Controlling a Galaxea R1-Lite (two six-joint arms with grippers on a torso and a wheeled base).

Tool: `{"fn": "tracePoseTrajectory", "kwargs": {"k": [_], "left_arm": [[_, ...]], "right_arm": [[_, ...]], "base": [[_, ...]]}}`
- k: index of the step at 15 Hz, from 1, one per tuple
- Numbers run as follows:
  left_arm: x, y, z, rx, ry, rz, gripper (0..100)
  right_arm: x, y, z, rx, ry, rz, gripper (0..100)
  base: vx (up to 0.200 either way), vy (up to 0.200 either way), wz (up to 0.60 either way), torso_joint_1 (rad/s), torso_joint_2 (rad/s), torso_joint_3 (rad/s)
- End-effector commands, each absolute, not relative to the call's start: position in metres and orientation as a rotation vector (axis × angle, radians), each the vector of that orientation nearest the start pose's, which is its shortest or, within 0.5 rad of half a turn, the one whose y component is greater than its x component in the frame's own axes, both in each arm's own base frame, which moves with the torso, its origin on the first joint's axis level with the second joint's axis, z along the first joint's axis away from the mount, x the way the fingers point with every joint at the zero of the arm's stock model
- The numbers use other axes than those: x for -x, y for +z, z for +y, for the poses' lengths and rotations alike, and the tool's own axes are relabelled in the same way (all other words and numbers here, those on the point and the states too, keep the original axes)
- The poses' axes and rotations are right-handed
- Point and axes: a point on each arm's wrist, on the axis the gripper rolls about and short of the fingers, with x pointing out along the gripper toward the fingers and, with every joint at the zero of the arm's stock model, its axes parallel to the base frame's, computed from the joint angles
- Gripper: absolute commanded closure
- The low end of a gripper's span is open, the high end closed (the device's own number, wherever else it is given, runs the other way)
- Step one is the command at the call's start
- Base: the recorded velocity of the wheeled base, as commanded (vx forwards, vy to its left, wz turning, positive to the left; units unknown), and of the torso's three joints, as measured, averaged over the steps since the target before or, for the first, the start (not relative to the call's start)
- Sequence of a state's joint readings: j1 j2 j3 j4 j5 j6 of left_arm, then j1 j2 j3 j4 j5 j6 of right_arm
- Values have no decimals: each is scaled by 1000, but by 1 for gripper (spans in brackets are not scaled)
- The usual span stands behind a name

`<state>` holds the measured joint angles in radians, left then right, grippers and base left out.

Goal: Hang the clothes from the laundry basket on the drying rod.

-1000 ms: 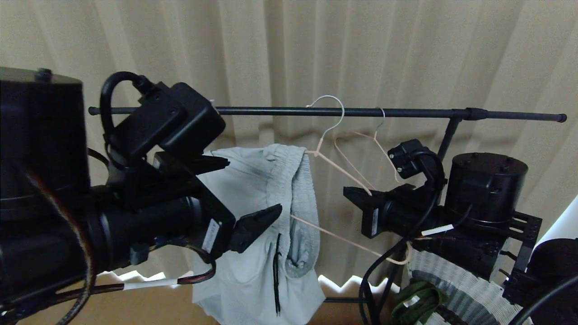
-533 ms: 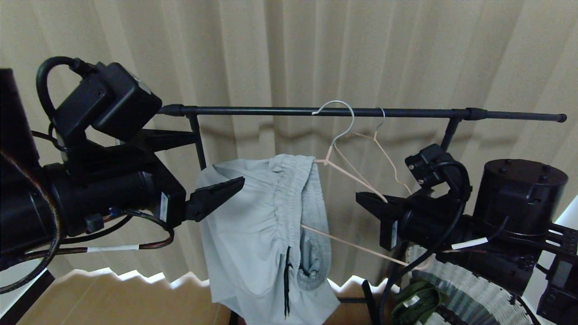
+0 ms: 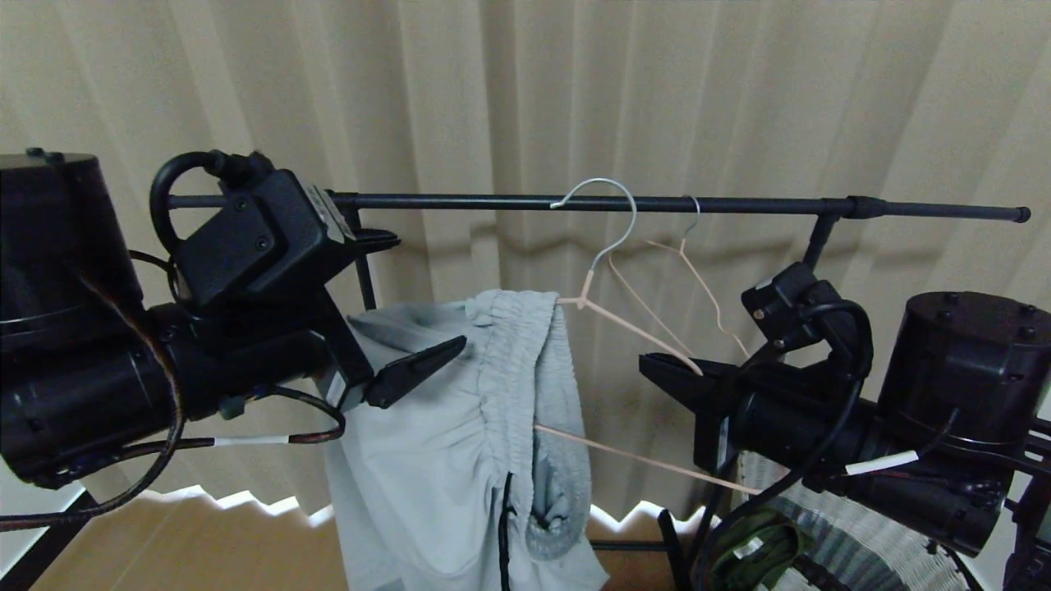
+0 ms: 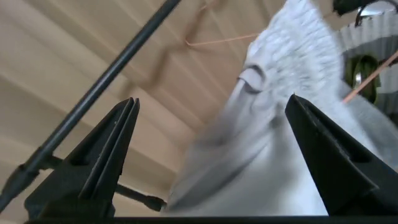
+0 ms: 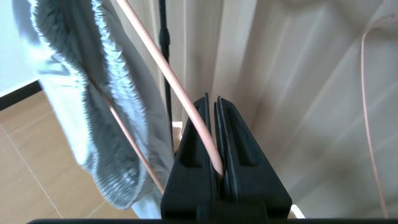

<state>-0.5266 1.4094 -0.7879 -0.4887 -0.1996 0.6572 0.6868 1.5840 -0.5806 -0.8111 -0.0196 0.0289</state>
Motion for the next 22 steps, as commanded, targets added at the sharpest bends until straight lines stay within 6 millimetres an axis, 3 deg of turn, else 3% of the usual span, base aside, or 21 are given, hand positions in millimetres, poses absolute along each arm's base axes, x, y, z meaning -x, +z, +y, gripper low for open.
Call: {"fn": "tracePoseTrajectory", "kwargs": {"k": [1,5,20,21,22], "left_arm": [[-224,229,-135,-669,-740,-114,0],[-232,226,-128,-721,-705,-128,0],[-230,218,-128,-720,-746,-111,0],[-230,216,-128,-719,-754,-107,100],[-229,215,-128,-717,-769,-107,100]], "right_arm": [[-199,174,170,41,684,191,100],[-197,176,170,55,715,180,100],[-195,182,174,42,760,120,100],[-195,182,174,42,760,120,100],[-195,182,174,42,760,120,100]], "base": [[0,0,0,0,0,0],[0,0,0,0,0,0],[0,0,0,0,0,0],[0,0,0,0,0,0],[0,0,0,0,0,0]]}}
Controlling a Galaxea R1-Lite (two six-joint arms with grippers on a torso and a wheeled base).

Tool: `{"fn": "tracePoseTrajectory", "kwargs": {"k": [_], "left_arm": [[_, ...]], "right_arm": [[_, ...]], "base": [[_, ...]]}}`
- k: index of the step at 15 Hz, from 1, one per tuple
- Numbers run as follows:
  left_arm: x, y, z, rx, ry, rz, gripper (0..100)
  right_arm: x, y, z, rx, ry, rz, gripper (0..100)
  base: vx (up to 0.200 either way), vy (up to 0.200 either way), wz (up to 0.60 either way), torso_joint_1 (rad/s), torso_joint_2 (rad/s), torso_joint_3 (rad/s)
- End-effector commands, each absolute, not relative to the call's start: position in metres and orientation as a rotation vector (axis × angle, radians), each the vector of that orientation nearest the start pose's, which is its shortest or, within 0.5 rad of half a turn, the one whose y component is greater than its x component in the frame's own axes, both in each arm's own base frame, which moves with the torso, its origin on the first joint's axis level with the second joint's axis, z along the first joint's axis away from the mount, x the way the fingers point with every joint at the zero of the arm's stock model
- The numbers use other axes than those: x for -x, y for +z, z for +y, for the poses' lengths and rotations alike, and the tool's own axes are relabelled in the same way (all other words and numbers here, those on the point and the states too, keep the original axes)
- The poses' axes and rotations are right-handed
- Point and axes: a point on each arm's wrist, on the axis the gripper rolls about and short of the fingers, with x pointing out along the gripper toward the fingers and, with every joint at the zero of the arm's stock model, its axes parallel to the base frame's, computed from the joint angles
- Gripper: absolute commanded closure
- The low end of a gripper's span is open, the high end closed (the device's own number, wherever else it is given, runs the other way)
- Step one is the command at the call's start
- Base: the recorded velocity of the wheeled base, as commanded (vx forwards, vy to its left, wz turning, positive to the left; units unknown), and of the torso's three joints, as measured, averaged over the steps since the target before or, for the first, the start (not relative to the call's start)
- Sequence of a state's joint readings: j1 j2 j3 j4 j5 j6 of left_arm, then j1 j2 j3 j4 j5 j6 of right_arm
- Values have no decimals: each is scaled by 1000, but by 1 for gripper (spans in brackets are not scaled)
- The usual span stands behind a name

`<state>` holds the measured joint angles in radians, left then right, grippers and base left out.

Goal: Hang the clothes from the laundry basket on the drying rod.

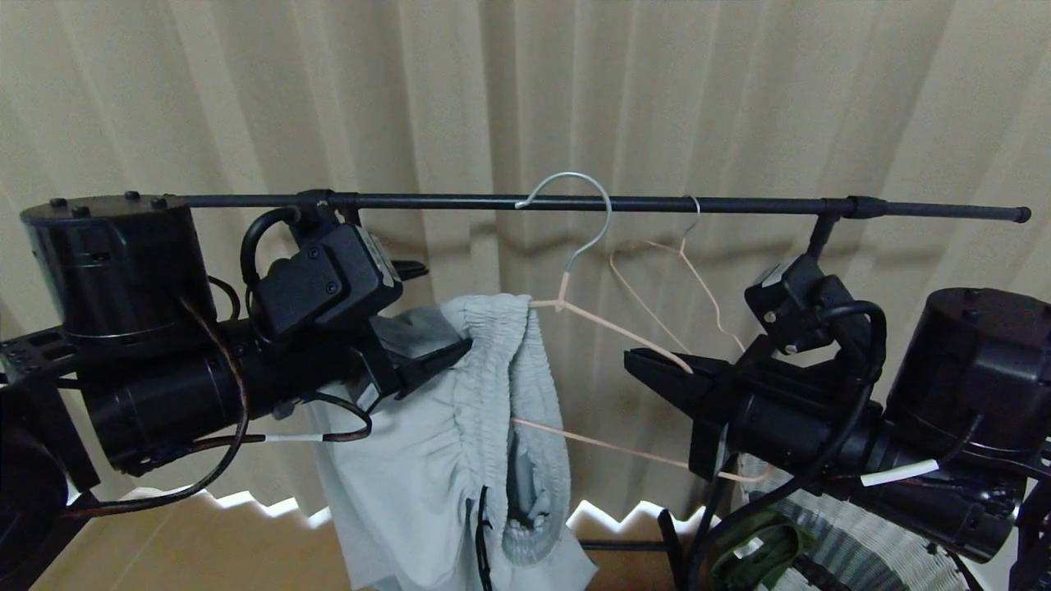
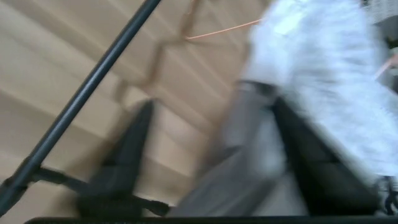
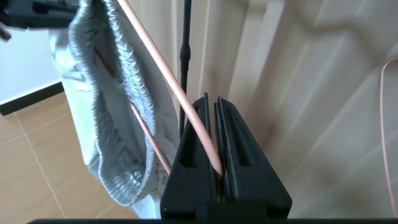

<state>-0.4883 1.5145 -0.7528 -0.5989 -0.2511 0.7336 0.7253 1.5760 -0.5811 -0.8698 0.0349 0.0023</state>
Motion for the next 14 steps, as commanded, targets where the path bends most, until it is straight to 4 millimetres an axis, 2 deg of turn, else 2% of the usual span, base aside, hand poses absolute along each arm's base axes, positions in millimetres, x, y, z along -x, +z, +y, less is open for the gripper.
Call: {"fn": "tracePoseTrajectory", "kwargs": {"k": [1,10,11,14], "left_arm": [[-228,215,-128,-716,-778,-109,100],[-226,211,-126,-718,-781,-97,100],[-226,210,-126,-719,-782,-96,100],[-226,210,-125,-717,-766,-88,100]], "right_arm": [[-195,182,174,42,760,122,100],[-195,181,174,46,774,126,100],[-195,181,174,46,772,125,0],[-194,178,173,50,767,136,0]], "base": [[0,0,0,0,0,0],[0,0,0,0,0,0],[0,0,0,0,0,0],[0,0,0,0,0,0]]}}
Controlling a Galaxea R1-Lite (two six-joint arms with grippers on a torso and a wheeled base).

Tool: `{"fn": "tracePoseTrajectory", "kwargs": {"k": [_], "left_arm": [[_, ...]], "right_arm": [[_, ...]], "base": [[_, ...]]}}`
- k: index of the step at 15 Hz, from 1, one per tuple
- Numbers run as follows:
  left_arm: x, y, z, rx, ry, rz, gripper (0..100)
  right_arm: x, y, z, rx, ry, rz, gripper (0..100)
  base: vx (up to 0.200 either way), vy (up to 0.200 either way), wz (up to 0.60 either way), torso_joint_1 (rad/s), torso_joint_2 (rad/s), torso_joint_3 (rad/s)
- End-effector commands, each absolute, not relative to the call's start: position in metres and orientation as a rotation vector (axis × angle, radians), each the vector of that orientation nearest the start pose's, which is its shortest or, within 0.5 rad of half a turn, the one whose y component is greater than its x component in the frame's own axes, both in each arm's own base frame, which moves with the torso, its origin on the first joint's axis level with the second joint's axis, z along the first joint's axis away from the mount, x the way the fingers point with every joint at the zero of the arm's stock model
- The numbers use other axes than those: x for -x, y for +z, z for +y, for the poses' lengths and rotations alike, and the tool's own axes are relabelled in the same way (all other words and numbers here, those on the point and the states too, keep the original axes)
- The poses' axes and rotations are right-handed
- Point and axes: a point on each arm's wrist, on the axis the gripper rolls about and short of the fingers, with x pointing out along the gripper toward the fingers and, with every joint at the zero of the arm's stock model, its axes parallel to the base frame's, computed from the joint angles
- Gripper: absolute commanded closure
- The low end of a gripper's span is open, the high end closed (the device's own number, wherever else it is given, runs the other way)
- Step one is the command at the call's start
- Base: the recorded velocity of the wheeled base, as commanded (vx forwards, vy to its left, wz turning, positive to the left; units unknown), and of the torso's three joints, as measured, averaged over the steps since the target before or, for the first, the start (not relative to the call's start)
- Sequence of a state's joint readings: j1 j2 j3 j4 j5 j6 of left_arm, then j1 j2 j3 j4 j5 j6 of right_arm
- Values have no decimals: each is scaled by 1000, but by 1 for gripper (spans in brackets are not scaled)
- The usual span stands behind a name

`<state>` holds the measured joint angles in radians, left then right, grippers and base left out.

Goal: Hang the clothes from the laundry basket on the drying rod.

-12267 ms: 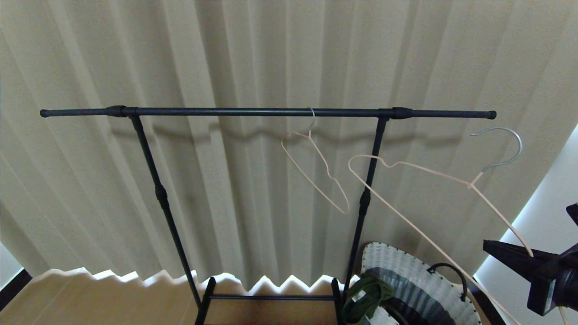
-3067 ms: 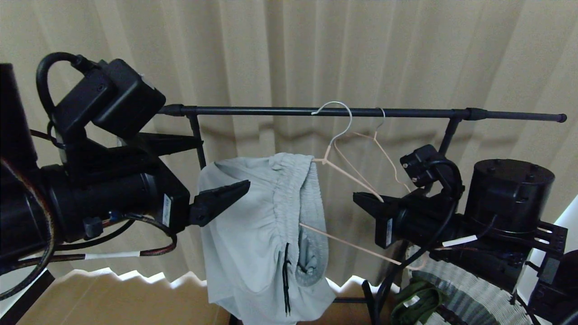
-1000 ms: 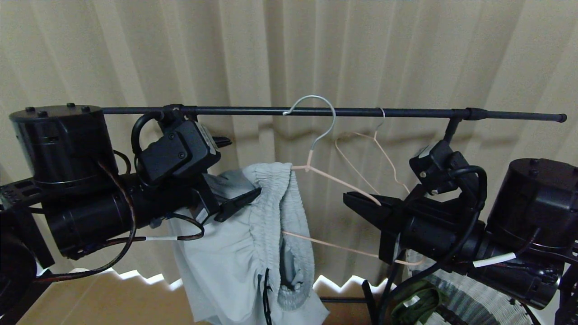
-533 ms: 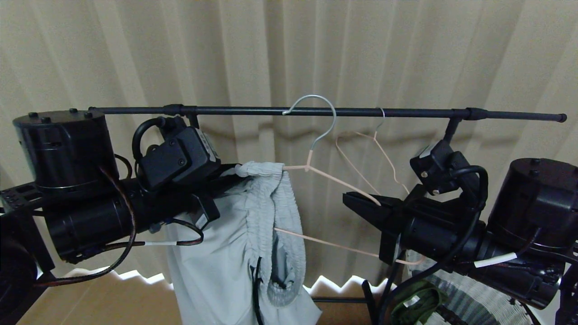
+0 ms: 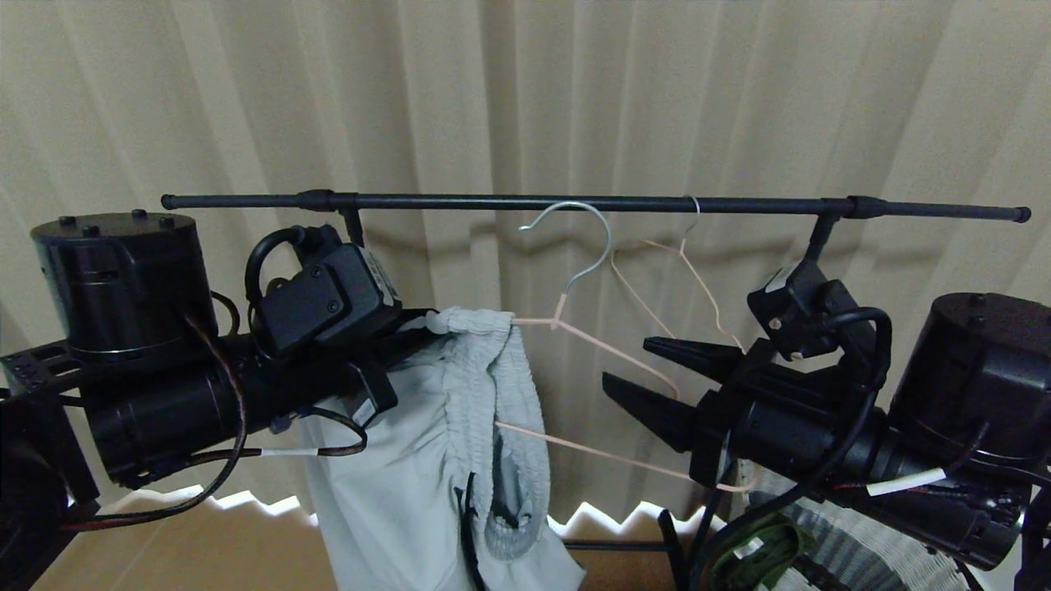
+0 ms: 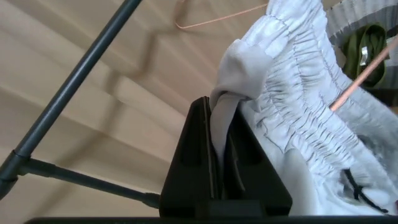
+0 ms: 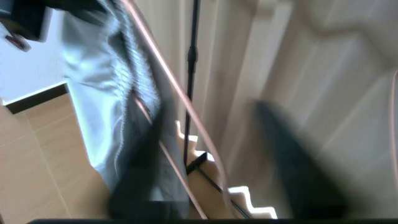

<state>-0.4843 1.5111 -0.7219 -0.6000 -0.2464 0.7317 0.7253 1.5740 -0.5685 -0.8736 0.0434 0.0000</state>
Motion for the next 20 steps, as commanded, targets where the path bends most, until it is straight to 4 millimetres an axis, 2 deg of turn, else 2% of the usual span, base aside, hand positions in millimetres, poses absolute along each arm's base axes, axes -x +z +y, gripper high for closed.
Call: {"fn": "tracePoseTrajectory", "kwargs": {"k": [1,3,4,6,9,11,13,18,20], "left_arm": [[-231,209,-117,-726,-682,-52,100],[-234,208,-111,-716,-579,-2,100],[-234,208,-109,-702,-524,24,100],[-236,207,-110,-653,-456,62,100],[-234,213,-119,-474,-466,73,100],[-231,221,-127,-317,-487,74,100],[-231,227,-129,-250,-490,66,100],[-225,236,-133,-224,-535,-18,100],[-223,236,-135,-224,-543,-29,100]], "right_arm": [[-194,181,171,52,754,119,0],[-193,195,158,53,723,59,0],[-190,196,156,52,723,56,0],[-187,189,155,60,726,81,0],[-179,176,161,83,771,129,0],[-174,162,174,103,824,182,0],[-173,152,183,119,850,220,0],[-193,123,203,122,843,217,0],[-208,116,203,115,807,206,0]], "base": [[0,0,0,0,0,0],[0,0,0,0,0,0],[0,0,0,0,0,0],[0,0,0,0,0,0],[0,0,0,0,0,0],[0,0,0,0,0,0],[0,0,0,0,0,0],[0,0,0,0,0,0],[0,0,0,0,0,0]]}}
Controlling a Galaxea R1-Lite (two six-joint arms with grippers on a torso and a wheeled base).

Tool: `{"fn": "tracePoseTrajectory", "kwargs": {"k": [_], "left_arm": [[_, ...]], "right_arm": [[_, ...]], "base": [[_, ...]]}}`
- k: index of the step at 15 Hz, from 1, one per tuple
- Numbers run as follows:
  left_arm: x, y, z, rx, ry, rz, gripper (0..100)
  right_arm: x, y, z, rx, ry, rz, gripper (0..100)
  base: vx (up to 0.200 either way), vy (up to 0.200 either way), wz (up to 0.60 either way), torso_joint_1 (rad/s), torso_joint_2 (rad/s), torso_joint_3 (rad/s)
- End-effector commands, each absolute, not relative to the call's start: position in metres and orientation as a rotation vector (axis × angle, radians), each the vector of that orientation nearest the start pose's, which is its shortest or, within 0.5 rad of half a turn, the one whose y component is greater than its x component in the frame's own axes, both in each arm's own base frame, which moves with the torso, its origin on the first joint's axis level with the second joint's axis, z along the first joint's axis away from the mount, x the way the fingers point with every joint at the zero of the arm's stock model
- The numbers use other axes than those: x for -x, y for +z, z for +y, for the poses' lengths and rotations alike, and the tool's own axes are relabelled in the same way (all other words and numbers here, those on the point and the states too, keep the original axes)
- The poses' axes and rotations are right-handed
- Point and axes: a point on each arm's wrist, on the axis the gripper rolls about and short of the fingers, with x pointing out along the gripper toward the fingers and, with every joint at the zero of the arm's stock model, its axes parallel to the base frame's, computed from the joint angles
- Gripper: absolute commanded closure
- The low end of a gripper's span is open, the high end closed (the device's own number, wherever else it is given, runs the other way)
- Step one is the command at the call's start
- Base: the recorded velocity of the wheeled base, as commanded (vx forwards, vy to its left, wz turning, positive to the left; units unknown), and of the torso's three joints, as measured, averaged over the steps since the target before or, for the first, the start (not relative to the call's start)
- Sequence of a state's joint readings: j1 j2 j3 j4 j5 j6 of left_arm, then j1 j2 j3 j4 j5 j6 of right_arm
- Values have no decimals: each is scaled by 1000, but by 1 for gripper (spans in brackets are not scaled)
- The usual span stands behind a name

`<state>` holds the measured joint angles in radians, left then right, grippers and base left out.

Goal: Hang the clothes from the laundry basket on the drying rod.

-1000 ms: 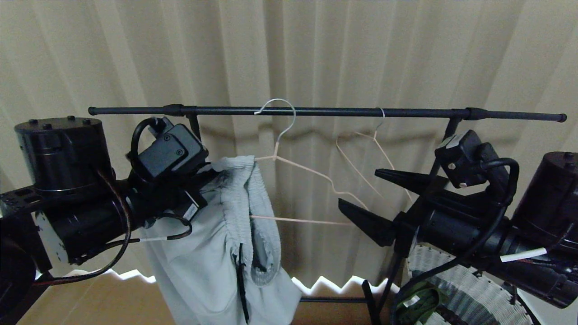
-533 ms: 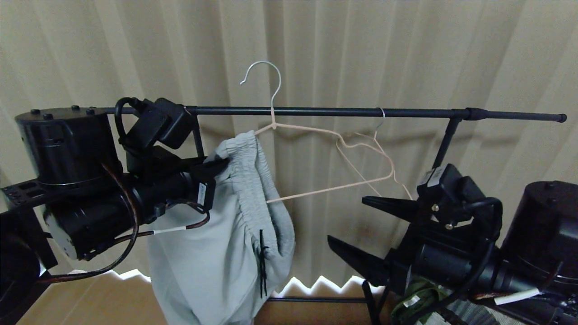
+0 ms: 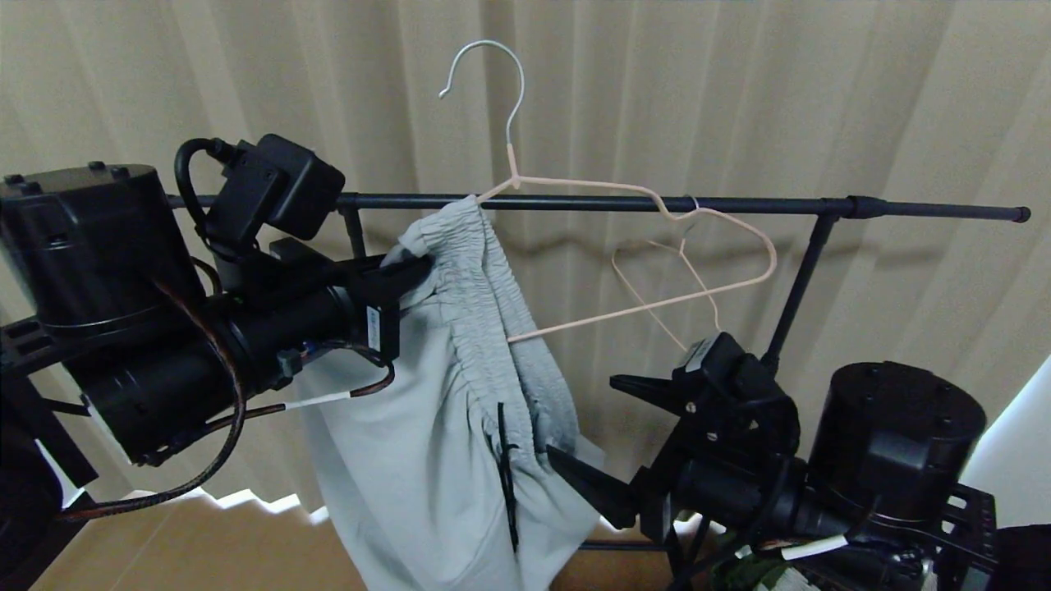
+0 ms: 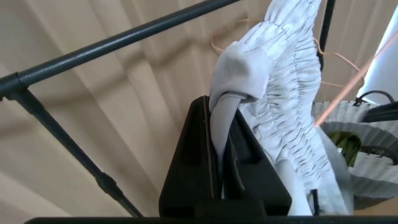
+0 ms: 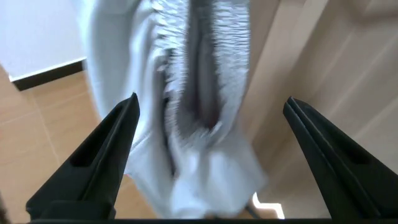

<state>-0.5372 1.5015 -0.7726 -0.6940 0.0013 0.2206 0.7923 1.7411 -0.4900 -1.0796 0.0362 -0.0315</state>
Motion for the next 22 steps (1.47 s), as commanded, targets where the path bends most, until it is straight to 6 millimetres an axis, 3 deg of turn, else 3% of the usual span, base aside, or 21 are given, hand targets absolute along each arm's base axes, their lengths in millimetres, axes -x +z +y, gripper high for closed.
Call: {"fn": "tracePoseTrajectory", "kwargs": {"k": [1,5,20,21,22], "left_arm": [[-222,238,-134,-222,-543,-36,100],[-217,243,-132,-218,-552,-57,100],[-202,245,-138,-210,-639,-78,100],[-202,244,-138,-210,-643,-75,100],[-202,244,-138,-210,-643,-75,100]], "right_arm": [[-210,114,202,116,799,212,0],[-218,107,196,116,765,234,0],[-225,98,205,120,770,238,0],[-227,94,207,118,770,223,100],[-228,93,208,115,771,210,100]], "base": [[0,0,0,0,0,0],[0,0,0,0,0,0],[0,0,0,0,0,0],[0,0,0,0,0,0],[0,0,0,0,0,0]]}}
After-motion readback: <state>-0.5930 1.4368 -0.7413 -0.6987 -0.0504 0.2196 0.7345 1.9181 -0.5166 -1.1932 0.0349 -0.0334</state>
